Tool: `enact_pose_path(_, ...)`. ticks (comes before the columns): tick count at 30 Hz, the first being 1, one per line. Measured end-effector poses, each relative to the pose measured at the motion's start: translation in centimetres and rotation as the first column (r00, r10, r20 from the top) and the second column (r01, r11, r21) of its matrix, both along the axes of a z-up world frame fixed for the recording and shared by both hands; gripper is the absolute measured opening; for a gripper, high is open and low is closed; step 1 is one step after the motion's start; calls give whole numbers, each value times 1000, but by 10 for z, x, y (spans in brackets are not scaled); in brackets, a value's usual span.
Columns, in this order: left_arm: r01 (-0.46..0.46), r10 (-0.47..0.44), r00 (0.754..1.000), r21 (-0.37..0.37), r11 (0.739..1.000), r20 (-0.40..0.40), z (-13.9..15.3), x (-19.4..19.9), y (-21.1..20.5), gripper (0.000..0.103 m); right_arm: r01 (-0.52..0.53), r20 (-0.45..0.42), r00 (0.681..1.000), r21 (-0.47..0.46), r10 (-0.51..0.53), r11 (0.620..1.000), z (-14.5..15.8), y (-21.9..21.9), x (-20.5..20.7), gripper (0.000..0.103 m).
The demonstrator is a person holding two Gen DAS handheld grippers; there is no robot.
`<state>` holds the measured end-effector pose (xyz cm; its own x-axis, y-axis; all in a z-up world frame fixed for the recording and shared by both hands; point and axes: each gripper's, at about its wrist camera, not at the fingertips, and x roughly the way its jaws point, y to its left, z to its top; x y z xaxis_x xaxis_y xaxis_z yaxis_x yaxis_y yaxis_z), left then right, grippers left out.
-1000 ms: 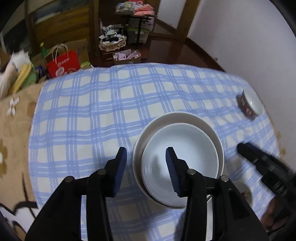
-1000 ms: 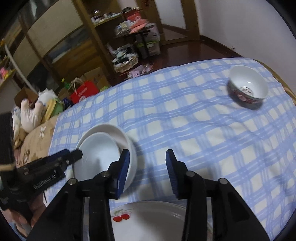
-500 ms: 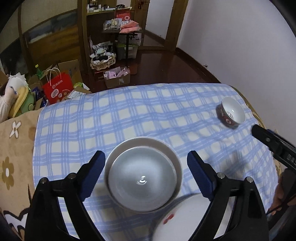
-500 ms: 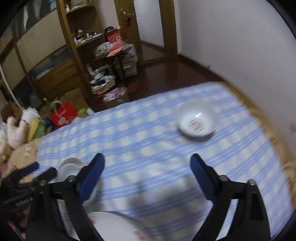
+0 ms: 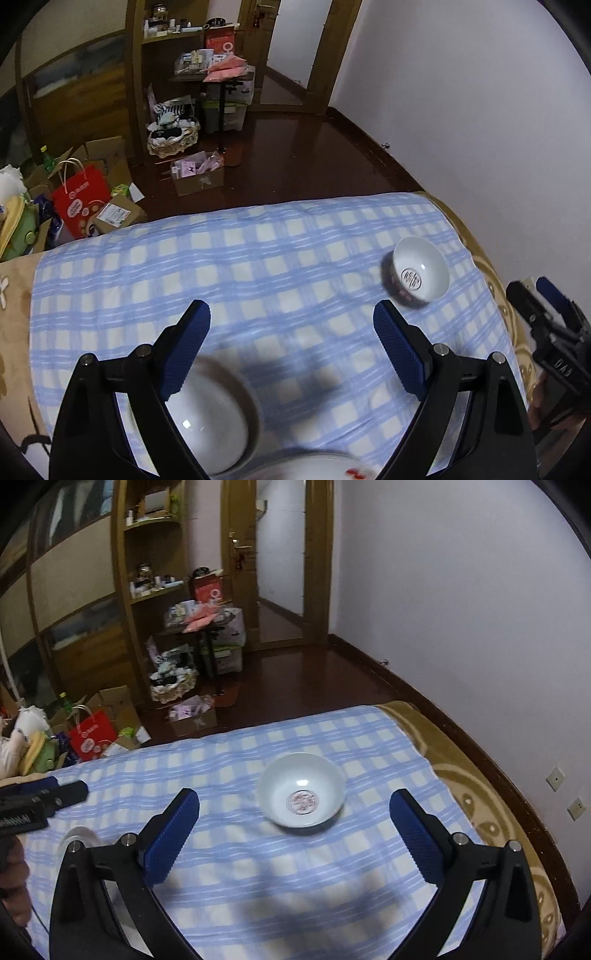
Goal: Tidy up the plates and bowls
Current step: 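Move both tools toward the white bowl with the red character print, then close both tools on the rim of the red-print bowl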
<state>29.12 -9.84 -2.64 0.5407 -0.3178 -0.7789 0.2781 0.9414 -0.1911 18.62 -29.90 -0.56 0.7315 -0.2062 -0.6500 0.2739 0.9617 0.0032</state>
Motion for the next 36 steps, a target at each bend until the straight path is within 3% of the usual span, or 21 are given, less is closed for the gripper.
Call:
enact_pose_path(6, 74, -75, 997, 52, 996, 29, -4, 22, -51, 89, 30, -33, 999, 55, -28, 998, -24, -41, 18, 103)
enact_pose_path(13, 164, -164, 986, -9, 986, -25, -14, 58, -108, 89, 84, -61, 995, 82, -79, 993, -54, -84, 37, 103)
enact_pose_path(19, 220, -219, 975, 66, 973, -27, -33, 70, -157, 89, 105, -96, 991, 101, -95, 989, -76, -111, 50, 102)
enact_pose_path(24, 235, -229, 971, 111, 966, -65, -58, 72, -182, 89, 92, -122, 989, 107, -79, 990, -92, -121, 64, 99)
enact_pose_path(26, 237, -230, 971, 130, 963, -72, -68, 71, -188, 89, 79, -134, 989, 117, -63, 990, -98, -123, 70, 93)
enact_pose_path(30, 199, -186, 976, 107, 974, -117, -88, 79, -188, 88, 74, -150, 987, 178, -48, 981, -110, -129, 79, 87)
enact_pose_path(33, 147, -130, 983, 136, 980, -130, -100, 84, -188, 82, 76, -164, 986, 248, -35, 966, -120, -132, 83, 81)
enact_pose_path(35, 146, -124, 977, 124, 982, -172, -111, 89, -188, 81, 92, -180, 983, 286, -40, 954, -126, -134, 85, 77)
enact_pose_path(36, 141, -118, 975, 115, 983, -188, -116, 91, -188, 75, 91, -176, 984, 298, -38, 950, -128, -134, 85, 73)
